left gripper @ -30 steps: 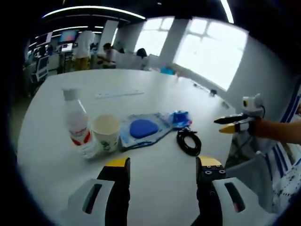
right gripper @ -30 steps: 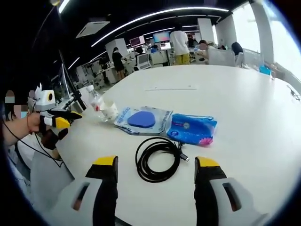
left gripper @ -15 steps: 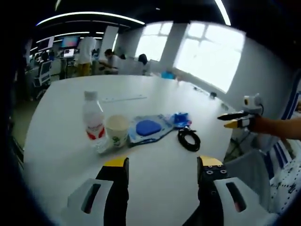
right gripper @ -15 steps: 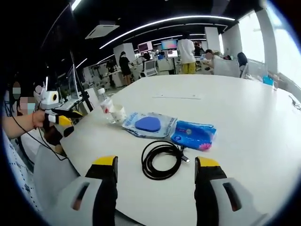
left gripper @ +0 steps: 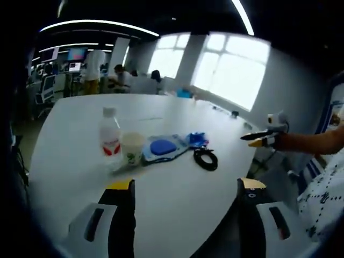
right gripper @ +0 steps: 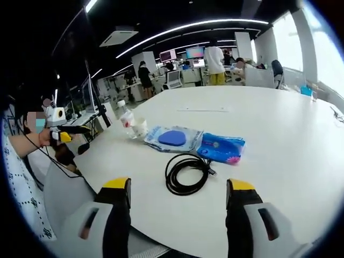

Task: Arrange the tabletop items into an orderly group along one side of the table until the central work area is clear of visible clutter.

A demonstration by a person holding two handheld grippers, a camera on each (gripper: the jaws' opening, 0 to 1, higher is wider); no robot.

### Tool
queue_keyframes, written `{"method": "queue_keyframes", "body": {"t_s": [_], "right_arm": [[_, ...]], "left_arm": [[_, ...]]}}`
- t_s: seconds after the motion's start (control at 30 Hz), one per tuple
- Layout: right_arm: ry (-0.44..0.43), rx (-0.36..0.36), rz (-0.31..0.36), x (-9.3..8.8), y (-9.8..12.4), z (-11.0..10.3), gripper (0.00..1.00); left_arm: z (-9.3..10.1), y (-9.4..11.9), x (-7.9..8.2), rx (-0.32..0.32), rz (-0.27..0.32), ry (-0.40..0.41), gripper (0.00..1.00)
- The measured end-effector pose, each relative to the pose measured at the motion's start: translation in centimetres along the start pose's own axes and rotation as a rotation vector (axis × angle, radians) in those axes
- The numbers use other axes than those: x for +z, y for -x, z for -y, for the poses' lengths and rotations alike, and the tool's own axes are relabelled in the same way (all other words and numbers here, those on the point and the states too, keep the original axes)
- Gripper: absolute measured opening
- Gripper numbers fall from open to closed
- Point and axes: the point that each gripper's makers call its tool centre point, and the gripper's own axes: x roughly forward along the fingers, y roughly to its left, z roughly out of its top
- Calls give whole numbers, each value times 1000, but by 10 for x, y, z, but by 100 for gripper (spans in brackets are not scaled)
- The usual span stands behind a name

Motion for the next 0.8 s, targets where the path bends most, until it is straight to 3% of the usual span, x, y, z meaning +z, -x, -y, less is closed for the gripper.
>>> {"method": "queue_keyframes", "body": {"t_s": [0.4, 0.8], "right_arm": [[10, 27, 22, -2, 9, -1, 73], [3, 38, 47, -12, 20, -5, 73]], "left_arm": [[5, 21, -15, 17, 38, 13, 86], [17, 24, -23, 0, 31, 11, 88]]}}
